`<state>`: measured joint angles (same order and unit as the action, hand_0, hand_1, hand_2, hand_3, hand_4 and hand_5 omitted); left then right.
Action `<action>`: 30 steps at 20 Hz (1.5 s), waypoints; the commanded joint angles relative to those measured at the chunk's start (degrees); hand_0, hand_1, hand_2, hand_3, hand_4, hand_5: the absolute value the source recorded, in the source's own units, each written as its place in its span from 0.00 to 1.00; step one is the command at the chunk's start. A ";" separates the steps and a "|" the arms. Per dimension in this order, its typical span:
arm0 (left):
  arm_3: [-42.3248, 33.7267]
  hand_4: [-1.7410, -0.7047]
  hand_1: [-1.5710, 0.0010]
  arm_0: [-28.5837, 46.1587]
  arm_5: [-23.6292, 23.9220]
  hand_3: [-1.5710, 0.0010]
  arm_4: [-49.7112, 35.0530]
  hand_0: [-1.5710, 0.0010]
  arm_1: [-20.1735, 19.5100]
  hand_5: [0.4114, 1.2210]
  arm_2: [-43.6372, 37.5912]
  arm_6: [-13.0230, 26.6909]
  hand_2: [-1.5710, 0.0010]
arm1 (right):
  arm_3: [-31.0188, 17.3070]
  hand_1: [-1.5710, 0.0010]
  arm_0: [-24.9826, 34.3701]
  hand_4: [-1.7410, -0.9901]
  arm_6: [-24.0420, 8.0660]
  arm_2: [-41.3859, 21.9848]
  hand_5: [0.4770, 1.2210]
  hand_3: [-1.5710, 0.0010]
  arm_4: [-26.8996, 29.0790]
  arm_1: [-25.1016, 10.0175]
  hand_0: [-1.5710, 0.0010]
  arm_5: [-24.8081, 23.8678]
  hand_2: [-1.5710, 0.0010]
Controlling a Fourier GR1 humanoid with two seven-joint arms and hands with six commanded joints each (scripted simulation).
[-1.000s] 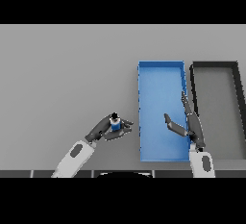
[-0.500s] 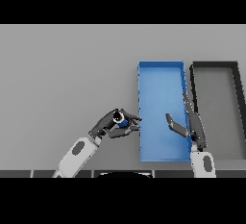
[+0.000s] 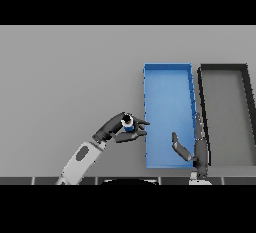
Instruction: Pick up the blue pipe and place it into the blue bin.
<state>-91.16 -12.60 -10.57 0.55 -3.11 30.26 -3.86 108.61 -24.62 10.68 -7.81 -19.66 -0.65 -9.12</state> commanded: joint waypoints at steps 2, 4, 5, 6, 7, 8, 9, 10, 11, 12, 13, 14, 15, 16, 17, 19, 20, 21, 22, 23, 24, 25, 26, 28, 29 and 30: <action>-0.24 0.26 0.00 0.52 -0.46 0.00 0.48 0.00 -0.10 1.00 -0.42 -0.18 0.00 | 4.49 1.00 -7.83 0.73 -0.14 -2.63 0.22 1.00 -4.58 4.55 1.00 -4.97 1.00; 0.08 0.26 0.00 -0.10 -1.23 0.00 0.70 0.00 0.70 1.00 -0.95 0.33 0.00 | 7.43 1.00 -10.12 0.74 -0.40 -4.03 0.22 1.00 -6.52 5.92 1.00 -6.19 0.99; 0.34 0.26 0.00 -0.22 -1.49 0.00 1.05 0.00 1.10 1.00 -1.04 0.52 0.00 | 9.48 1.00 -10.71 0.73 2.02 -4.54 0.23 1.00 -3.13 5.79 1.00 -4.17 0.97; 0.00 0.26 0.00 -0.17 -1.92 0.00 1.31 0.00 1.42 1.00 -0.94 0.89 0.00 | 11.02 0.99 -10.83 0.72 2.70 -4.95 0.22 1.00 1.24 5.34 1.00 -1.02 0.96; 0.03 0.26 0.00 0.02 -2.11 0.00 1.46 0.00 2.15 1.00 -0.80 1.27 0.00 | 12.17 0.99 -11.15 0.72 0.07 -5.88 0.20 1.00 4.25 4.28 1.00 2.96 0.94; -0.24 0.26 0.00 0.01 -2.38 0.00 1.52 0.00 2.54 1.00 -0.93 1.53 0.00 | 12.76 0.98 -10.85 0.71 -3.85 -6.10 0.18 1.00 6.04 2.87 1.00 6.06 0.93; -0.50 0.26 0.00 0.37 -2.71 0.00 1.93 0.00 2.46 1.00 -0.98 1.20 0.00 | 13.81 0.98 -9.52 0.70 -6.93 -6.30 0.17 1.00 7.63 1.30 1.00 8.94 0.92; 0.01 0.26 0.00 0.47 -2.99 0.00 2.23 0.00 2.22 1.00 -1.60 0.97 0.00 | 14.56 0.98 -7.92 0.69 -8.72 -6.19 0.17 1.00 9.23 0.17 1.00 11.16 0.92; -0.59 0.26 0.00 0.57 -3.25 0.00 2.34 0.00 2.57 1.00 -1.61 1.47 0.00 | 16.21 0.99 -5.77 0.68 -11.15 -6.29 0.15 1.00 10.35 -1.23 1.00 13.22 0.92; -0.61 0.26 0.00 0.64 -3.83 0.00 2.29 0.00 2.69 1.00 -1.80 1.35 0.00 | 17.48 0.99 -3.42 0.67 -14.03 -6.44 0.13 1.00 11.65 -2.45 1.00 15.17 0.93; -0.38 0.26 0.00 0.68 -3.75 0.00 2.75 0.00 2.98 1.00 -2.04 1.51 0.00 | 19.08 0.99 -0.81 0.66 -17.25 -7.10 0.12 1.00 12.34 -3.40 1.00 16.77 0.93; -0.61 0.26 0.00 0.80 -3.93 0.00 3.09 0.00 3.41 1.00 -1.88 1.91 0.00 | 20.10 0.99 1.67 0.65 -19.60 -7.20 0.11 1.00 12.72 -4.22 1.00 17.60 0.93; -0.71 0.26 0.00 0.68 -4.23 0.00 3.49 0.00 3.01 1.00 -2.40 1.52 0.00 | 20.58 0.99 4.40 0.64 -22.09 -8.29 0.11 1.00 12.03 -4.84 1.00 18.37 0.94; -0.90 0.26 0.00 0.73 -4.32 0.00 3.73 0.00 3.42 1.00 -2.47 1.56 0.00 | 20.80 1.00 7.09 0.63 -24.75 -9.61 0.11 1.00 11.00 -5.24 1.00 18.99 0.94; -0.48 0.26 0.00 0.63 -4.64 0.00 4.02 0.00 3.71 1.00 -2.63 1.92 0.00 | 20.81 1.00 11.19 0.61 -28.13 -10.24 0.11 1.00 11.13 -5.35 1.00 19.47 0.95; -0.56 0.26 0.00 0.85 -4.93 0.00 5.12 0.00 3.83 1.00 -2.85 1.67 0.00 | 19.97 1.00 16.59 0.59 -32.38 -11.47 0.11 1.00 11.08 -5.63 1.00 20.67 0.97; -0.13 0.26 0.00 0.85 -5.18 0.00 5.25 0.00 4.12 1.00 -3.14 1.31 0.00 | 19.80 1.00 18.87 0.59 -33.40 -12.35 0.11 1.00 11.00 -5.65 1.00 21.32 0.97; -0.14 0.26 0.00 0.96 -5.55 0.00 5.15 0.00 4.32 1.00 -3.42 1.27 0.00 | 18.90 1.00 21.65 0.58 -35.32 -13.63 0.11 1.00 11.13 -4.67 1.00 21.70 0.97; 0.12 0.26 0.00 0.59 -5.90 0.00 4.99 0.00 4.41 1.00 -4.04 1.34 0.00 | 18.36 1.00 23.72 0.59 -37.29 -14.14 0.11 1.00 11.76 -4.38 1.00 22.38 0.97; -0.04 0.26 0.00 0.25 -6.23 0.00 4.86 0.00 4.87 1.00 -4.31 1.40 0.00 | 17.20 1.00 25.50 0.60 -38.40 -14.46 0.11 1.00 12.45 -3.91 1.00 23.06 0.97; 0.49 0.27 0.00 -0.14 -6.69 0.00 5.05 0.00 5.03 1.00 -4.62 0.86 0.00 | 16.40 1.00 27.46 0.61 -39.88 -14.85 0.10 1.00 13.00 -3.13 1.00 23.31 0.97; 0.45 0.27 0.00 -0.06 -7.16 0.00 5.23 0.00 4.79 1.00 -4.94 0.60 0.00 | 15.41 1.00 29.88 0.63 -40.43 -14.71 0.10 1.00 13.35 -2.97 1.00 23.72 0.97; 0.65 0.27 0.00 0.45 -7.65 0.00 5.47 0.00 5.37 1.00 -4.49 1.01 0.00 | 14.98 1.00 31.83 0.65 -41.60 -14.96 0.10 1.00 13.87 -2.64 1.00 24.17 0.97; 0.85 0.26 0.00 0.38 -9.22 0.00 4.39 0.00 5.62 1.00 -5.49 1.61 0.00 | 12.99 0.99 35.94 0.68 -43.73 -14.21 0.09 1.00 14.10 -2.91 1.00 24.90 0.96; 0.63 0.26 0.00 0.91 -9.76 0.00 4.08 0.00 5.84 1.00 -5.65 1.62 0.00 | 12.01 0.99 37.68 0.69 -44.30 -14.61 0.08 1.00 13.86 -2.69 0.99 25.23 0.96; 1.09 0.26 0.00 0.46 -9.86 0.00 4.56 0.00 5.71 1.00 -6.25 2.25 0.00 | 11.90 0.99 38.88 0.71 -44.46 -15.18 0.08 1.00 13.98 -2.20 0.99 25.35 0.95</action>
<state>-90.05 -12.18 -20.50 5.21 2.59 24.01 -1.54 120.18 14.27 -33.71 -23.00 -5.69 -2.82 16.22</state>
